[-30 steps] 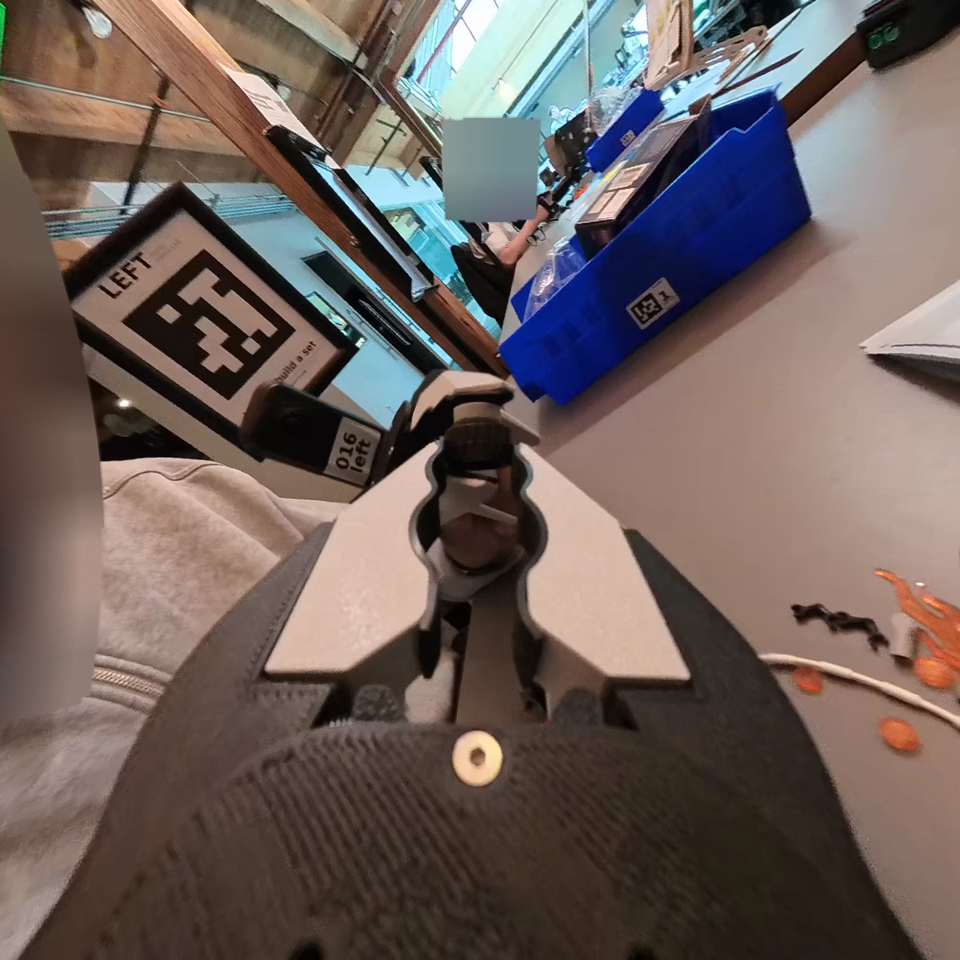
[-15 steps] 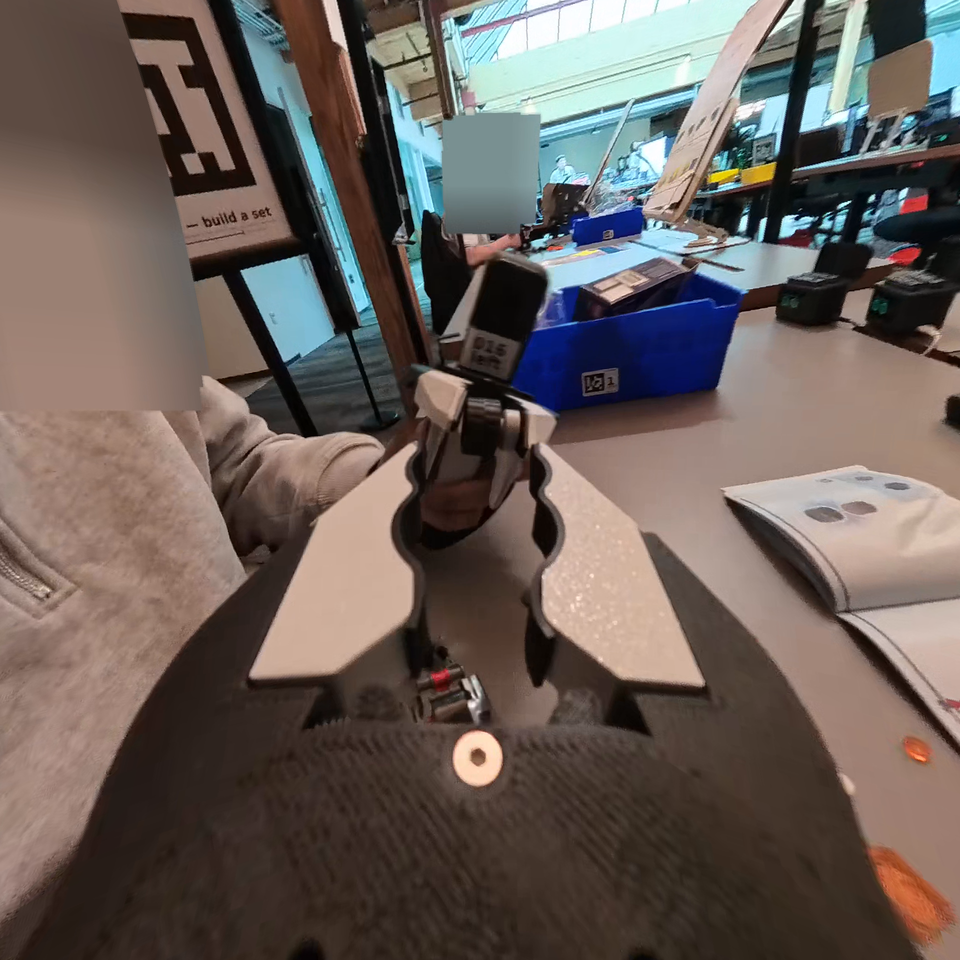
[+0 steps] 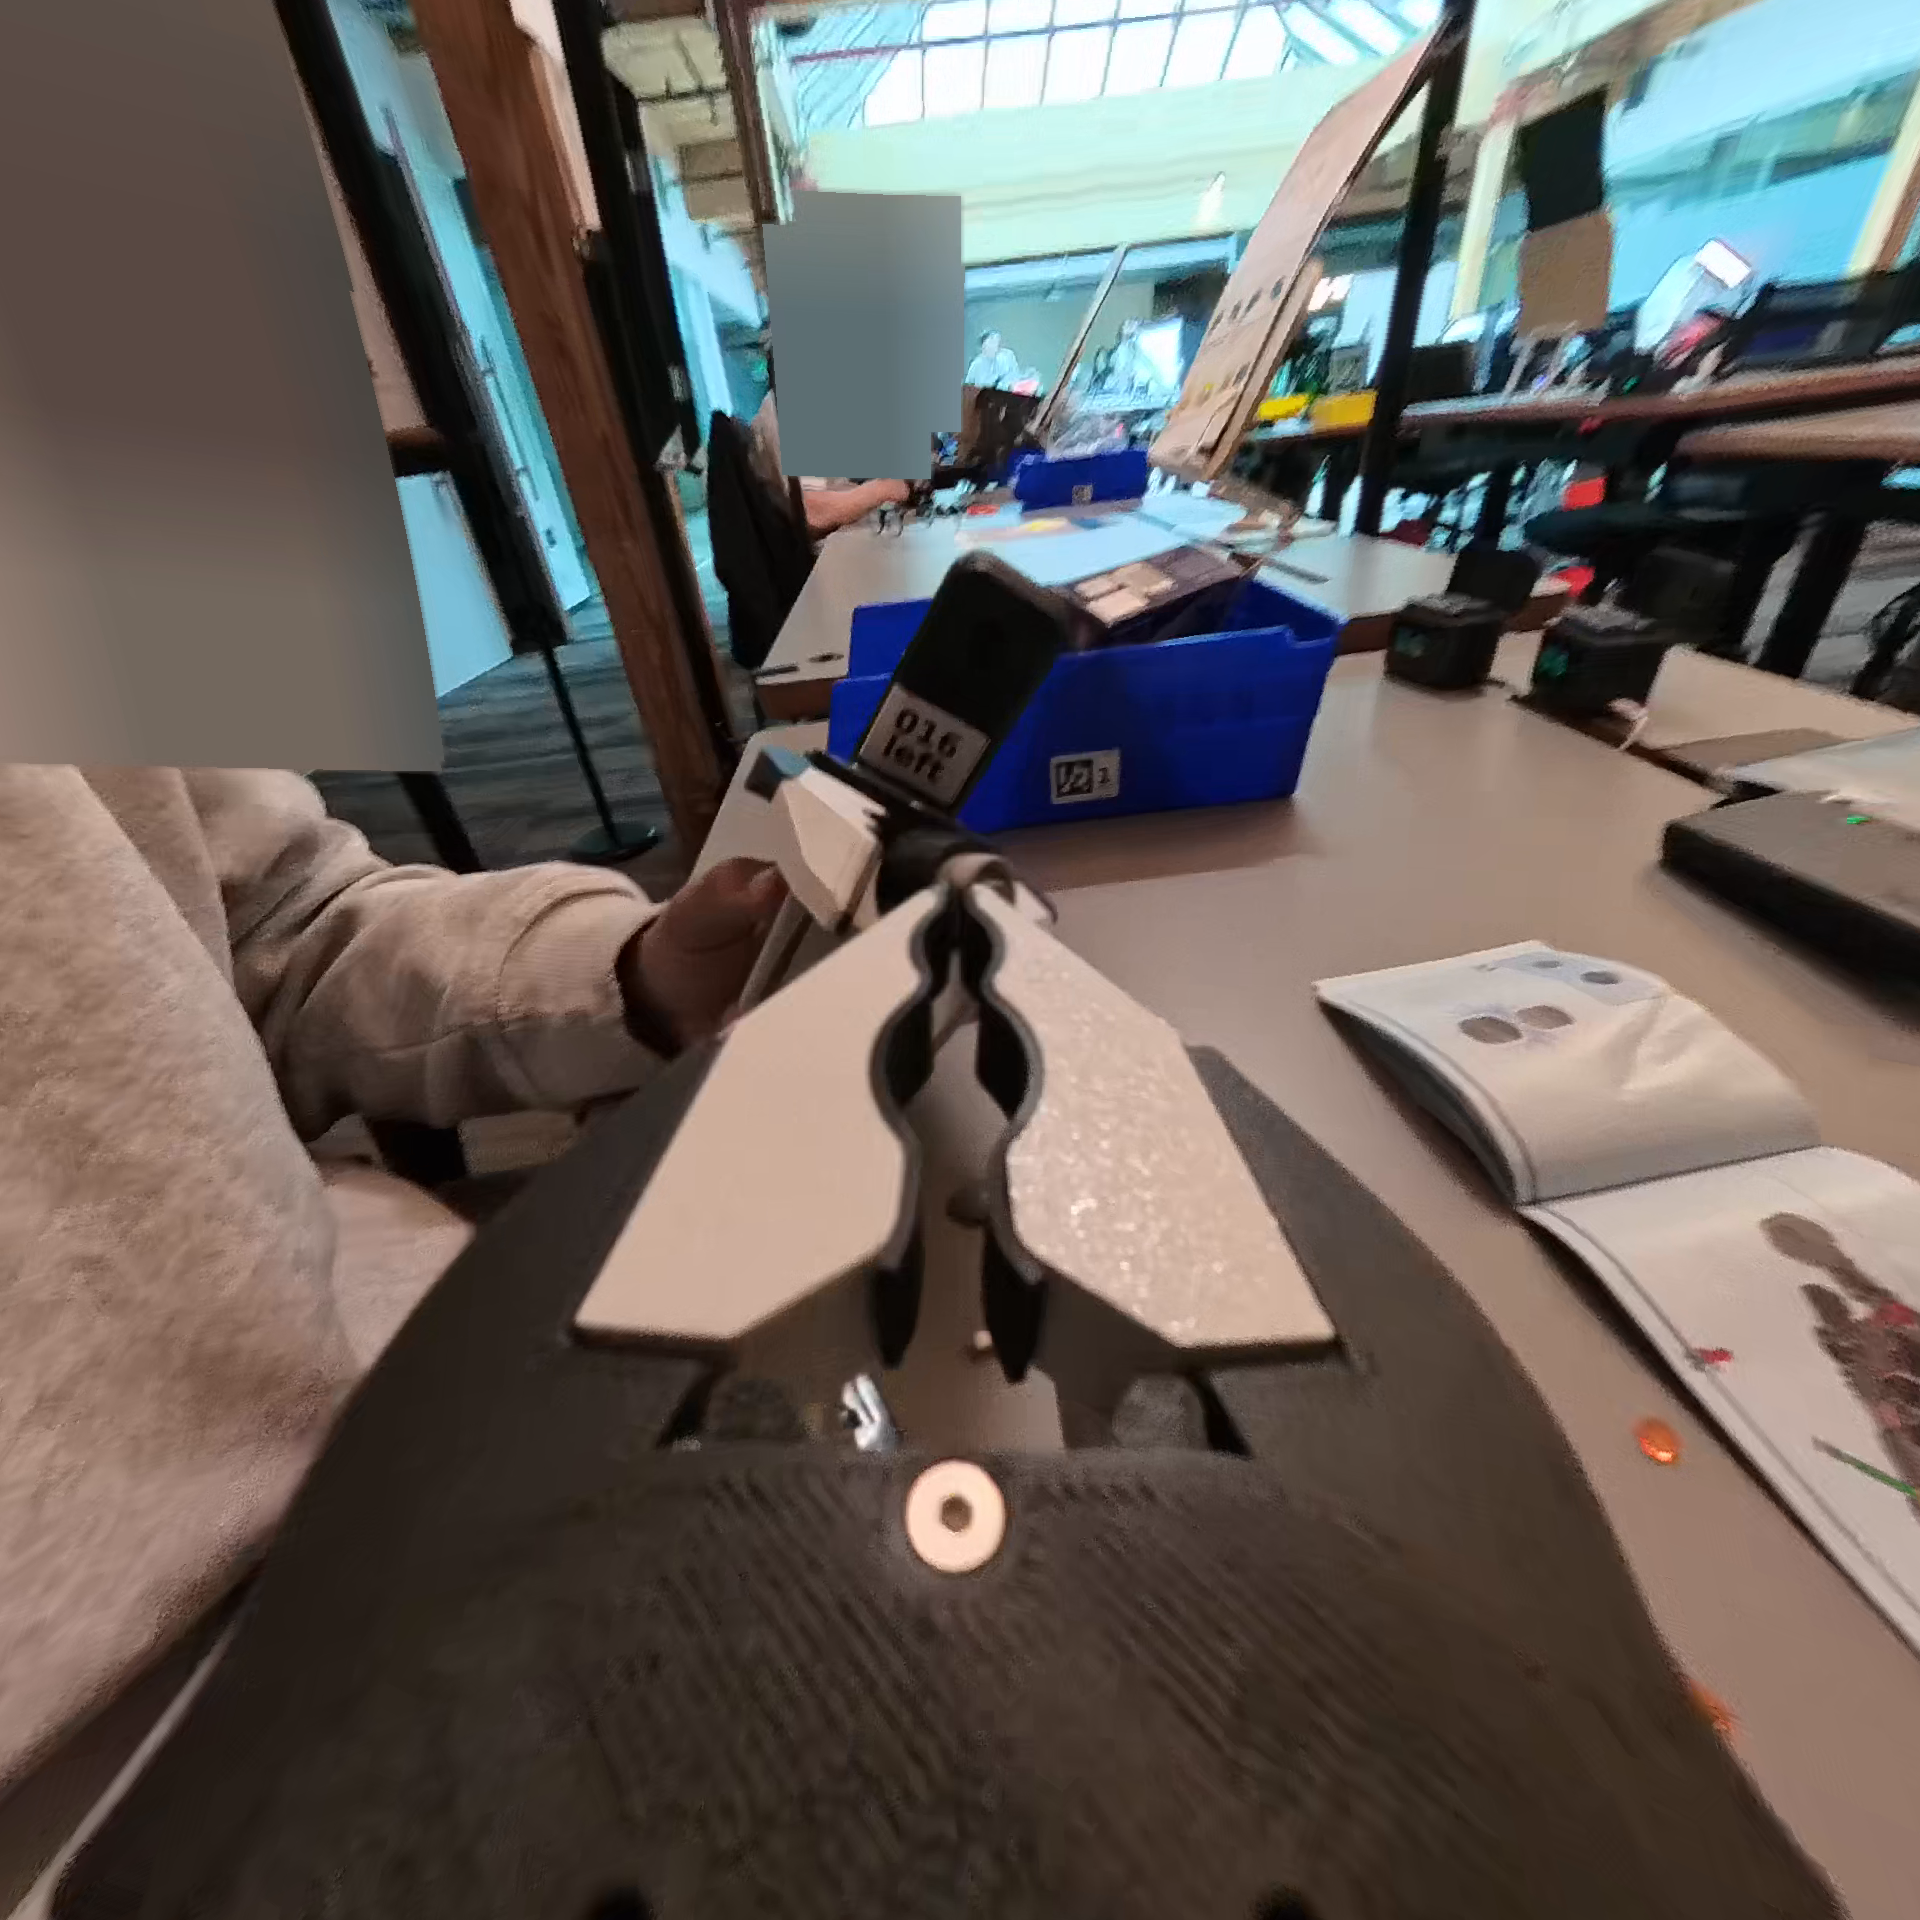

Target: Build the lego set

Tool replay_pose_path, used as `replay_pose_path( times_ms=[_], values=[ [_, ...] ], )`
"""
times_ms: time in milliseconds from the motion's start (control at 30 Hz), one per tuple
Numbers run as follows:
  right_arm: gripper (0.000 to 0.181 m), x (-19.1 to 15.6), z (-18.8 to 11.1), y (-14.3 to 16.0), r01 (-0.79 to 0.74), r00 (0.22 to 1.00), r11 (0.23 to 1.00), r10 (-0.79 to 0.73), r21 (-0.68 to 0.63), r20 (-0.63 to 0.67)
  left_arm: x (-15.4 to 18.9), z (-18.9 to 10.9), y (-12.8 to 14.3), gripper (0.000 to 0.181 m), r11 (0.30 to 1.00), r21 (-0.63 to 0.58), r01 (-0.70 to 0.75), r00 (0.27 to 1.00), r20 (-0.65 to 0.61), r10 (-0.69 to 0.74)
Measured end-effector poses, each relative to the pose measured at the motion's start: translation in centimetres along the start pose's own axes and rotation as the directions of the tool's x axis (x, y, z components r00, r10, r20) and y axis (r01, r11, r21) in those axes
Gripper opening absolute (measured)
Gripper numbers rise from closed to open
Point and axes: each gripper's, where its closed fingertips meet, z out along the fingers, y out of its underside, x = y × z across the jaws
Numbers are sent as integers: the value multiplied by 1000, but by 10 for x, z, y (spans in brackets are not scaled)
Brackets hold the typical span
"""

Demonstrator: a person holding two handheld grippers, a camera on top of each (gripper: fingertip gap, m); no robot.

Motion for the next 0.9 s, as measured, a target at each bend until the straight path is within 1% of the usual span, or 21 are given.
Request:
replay_pose_path(
  times_ms=[33,67,100,133,167,200,267,333,433,500,533,567,600,633,700,733,800,833,867,900],
  values=[
    [0,1,-2,-3,8,1000,1000,-8,21,-13,0,0,0,29,1000,-4,-2,1000,3,2],
    [0,1,-3,-3,7,1000,1000,-7,21,-11,3,1,1,20,1000,-10,-15,1000,-2,15],
    [0,2,-2,1,-2,1000,1000,2,-3,-9,4,2,3,15,999,-22,-44,999,3,44],
    [3,4,0,7,-9,1000,999,8,-34,-17,1,4,6,15,997,-42,-68,997,35,69],
    [1,6,2,11,-8,999,999,7,-51,-33,-4,5,10,15,995,-64,-76,994,69,80],
    [1,8,2,12,-3,999,998,1,-56,-48,-6,5,11,15,995,-69,-69,994,77,74],
    [2,15,0,13,1,996,998,-6,-64,-88,-13,2,6,14,998,-45,-45,993,106,50],
    [11,19,-2,14,4,994,998,-11,-70,-110,-18,-6,-5,14,1000,24,-15,993,115,12],
    [27,15,1,18,59,992,993,-70,-106,-102,-17,-17,-22,13,988,137,74,995,51,-82],
    [39,10,7,21,161,977,976,-178,-144,-117,-14,-21,-28,14,966,185,180,984,-40,-176],
    [44,7,11,22,240,956,956,-264,-170,-132,-13,-23,-31,13,948,202,245,968,-95,-230],
    [47,4,13,22,334,918,921,-366,-202,-153,-12,-26,-34,14,926,215,311,947,-154,-282],
    [47,2,15,23,432,862,870,-476,-239,-176,-11,-28,-37,14,902,223,370,921,-211,-326],
    [46,2,17,22,523,788,807,-580,-275,-205,-10,-29,-38,14,883,224,412,900,-250,-356],
    [38,-1,19,17,673,614,666,-746,-322,-259,-12,-26,-33,14,877,190,441,885,-255,-390],
    [34,-5,19,15,733,533,599,-800,-321,-276,-11,-23,-28,14,882,164,441,884,-247,-396],
    [21,-16,19,10,828,401,482,-866,-288,-298,-9,-17,-22,14,891,125,437,885,-239,-400],
    [14,-21,18,8,857,353,438,-883,-270,-310,-9,-16,-20,14,892,120,437,885,-234,-402],
    [11,-22,18,8,868,330,417,-890,-268,-315,-10,-16,-20,14,891,120,439,885,-233,-404],
    [13,-19,19,10,859,337,426,-889,-283,-311,-10,-16,-21,14,889,124,441,883,-235,-405]
  ],
)
